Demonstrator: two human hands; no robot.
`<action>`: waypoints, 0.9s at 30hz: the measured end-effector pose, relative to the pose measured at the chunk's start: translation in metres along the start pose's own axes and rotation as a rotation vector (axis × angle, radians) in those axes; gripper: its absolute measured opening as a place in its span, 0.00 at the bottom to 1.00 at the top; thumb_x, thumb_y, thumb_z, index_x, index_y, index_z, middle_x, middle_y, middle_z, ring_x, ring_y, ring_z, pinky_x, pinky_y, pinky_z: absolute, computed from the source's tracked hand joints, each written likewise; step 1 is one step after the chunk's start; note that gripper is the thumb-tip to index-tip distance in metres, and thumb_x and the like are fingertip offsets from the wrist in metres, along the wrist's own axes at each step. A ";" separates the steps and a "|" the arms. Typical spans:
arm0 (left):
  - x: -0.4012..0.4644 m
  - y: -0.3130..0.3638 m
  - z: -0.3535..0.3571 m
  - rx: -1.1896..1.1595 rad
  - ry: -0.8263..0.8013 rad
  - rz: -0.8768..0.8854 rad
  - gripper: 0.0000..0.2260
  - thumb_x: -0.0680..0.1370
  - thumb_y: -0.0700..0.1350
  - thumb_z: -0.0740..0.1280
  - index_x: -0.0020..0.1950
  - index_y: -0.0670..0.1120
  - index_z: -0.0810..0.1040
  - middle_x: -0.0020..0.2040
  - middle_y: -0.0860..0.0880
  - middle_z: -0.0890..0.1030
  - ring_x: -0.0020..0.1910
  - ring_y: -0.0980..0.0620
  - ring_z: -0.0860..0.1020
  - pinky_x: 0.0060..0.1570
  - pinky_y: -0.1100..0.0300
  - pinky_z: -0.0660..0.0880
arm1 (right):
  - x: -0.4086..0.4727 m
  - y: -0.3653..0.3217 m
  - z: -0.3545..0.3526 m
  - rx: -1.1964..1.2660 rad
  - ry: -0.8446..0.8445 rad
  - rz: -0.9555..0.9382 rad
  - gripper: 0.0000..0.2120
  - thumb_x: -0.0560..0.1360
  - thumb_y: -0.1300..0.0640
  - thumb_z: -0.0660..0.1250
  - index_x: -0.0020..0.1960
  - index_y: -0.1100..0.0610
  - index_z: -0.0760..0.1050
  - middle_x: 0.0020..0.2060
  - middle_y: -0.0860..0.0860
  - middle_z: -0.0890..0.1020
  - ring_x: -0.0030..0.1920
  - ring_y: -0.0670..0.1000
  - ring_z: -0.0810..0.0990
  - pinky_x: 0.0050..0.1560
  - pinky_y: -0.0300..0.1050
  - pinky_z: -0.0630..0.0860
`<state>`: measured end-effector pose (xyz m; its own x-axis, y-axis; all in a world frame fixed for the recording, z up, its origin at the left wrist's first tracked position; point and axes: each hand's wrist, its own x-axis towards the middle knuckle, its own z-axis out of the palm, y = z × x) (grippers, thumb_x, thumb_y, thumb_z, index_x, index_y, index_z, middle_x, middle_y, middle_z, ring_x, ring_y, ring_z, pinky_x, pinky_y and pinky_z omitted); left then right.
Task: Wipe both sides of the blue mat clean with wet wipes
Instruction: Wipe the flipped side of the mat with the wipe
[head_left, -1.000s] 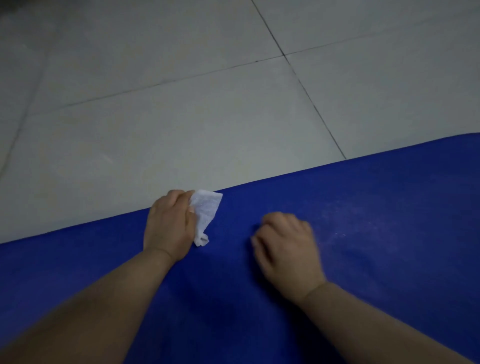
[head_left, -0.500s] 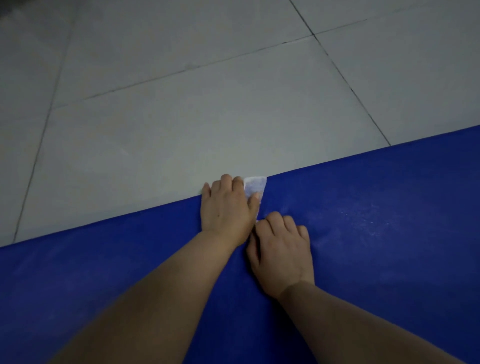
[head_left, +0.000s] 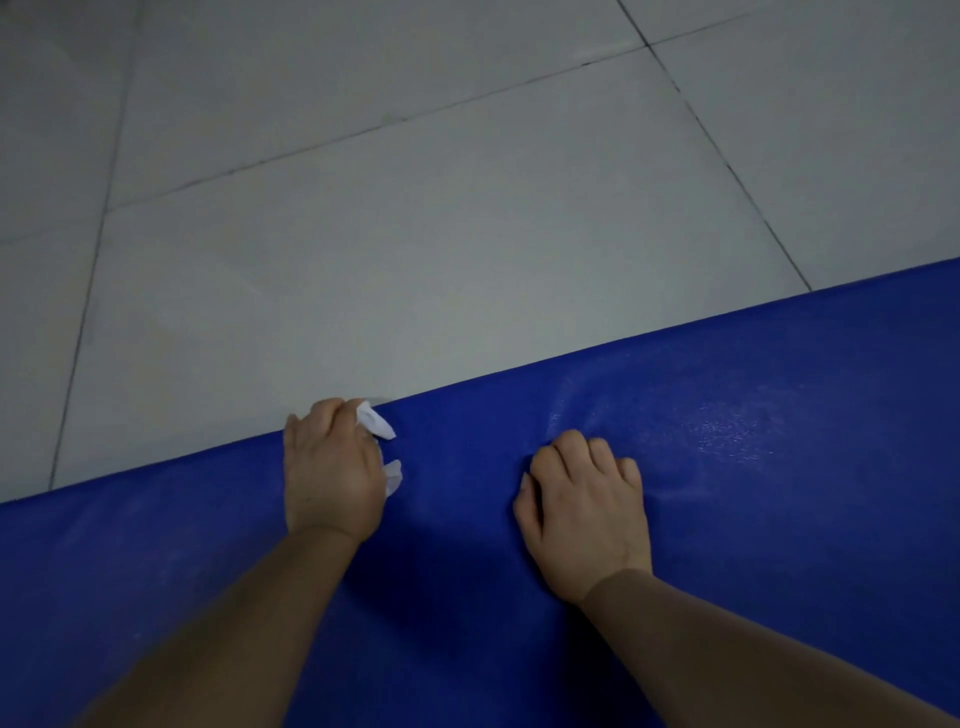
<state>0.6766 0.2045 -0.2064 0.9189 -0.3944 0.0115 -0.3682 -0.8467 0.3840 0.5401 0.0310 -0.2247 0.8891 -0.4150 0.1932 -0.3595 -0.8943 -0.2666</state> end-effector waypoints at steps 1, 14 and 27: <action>0.000 0.000 0.001 -0.030 0.018 -0.010 0.14 0.66 0.31 0.69 0.43 0.49 0.75 0.46 0.54 0.71 0.45 0.45 0.78 0.62 0.35 0.67 | 0.001 0.000 0.001 0.002 -0.002 -0.002 0.13 0.73 0.49 0.54 0.38 0.53 0.73 0.38 0.49 0.73 0.37 0.50 0.70 0.38 0.47 0.67; 0.006 0.035 0.005 0.155 -0.064 -0.181 0.16 0.80 0.47 0.56 0.61 0.39 0.73 0.58 0.42 0.74 0.57 0.44 0.72 0.59 0.49 0.70 | 0.003 0.001 -0.002 -0.016 -0.071 -0.018 0.14 0.74 0.49 0.53 0.39 0.55 0.73 0.39 0.51 0.73 0.39 0.53 0.70 0.41 0.46 0.60; -0.003 -0.059 -0.014 0.011 -0.001 0.273 0.14 0.75 0.36 0.62 0.58 0.47 0.78 0.54 0.47 0.76 0.52 0.46 0.72 0.62 0.51 0.67 | -0.003 -0.019 -0.005 -0.160 0.126 -0.046 0.11 0.72 0.54 0.55 0.35 0.58 0.70 0.34 0.55 0.72 0.34 0.58 0.71 0.35 0.50 0.65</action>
<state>0.6970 0.2606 -0.2157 0.7853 -0.6090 0.1120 -0.6038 -0.7130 0.3564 0.5434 0.0486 -0.2151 0.8667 -0.3814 0.3214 -0.3683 -0.9240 -0.1033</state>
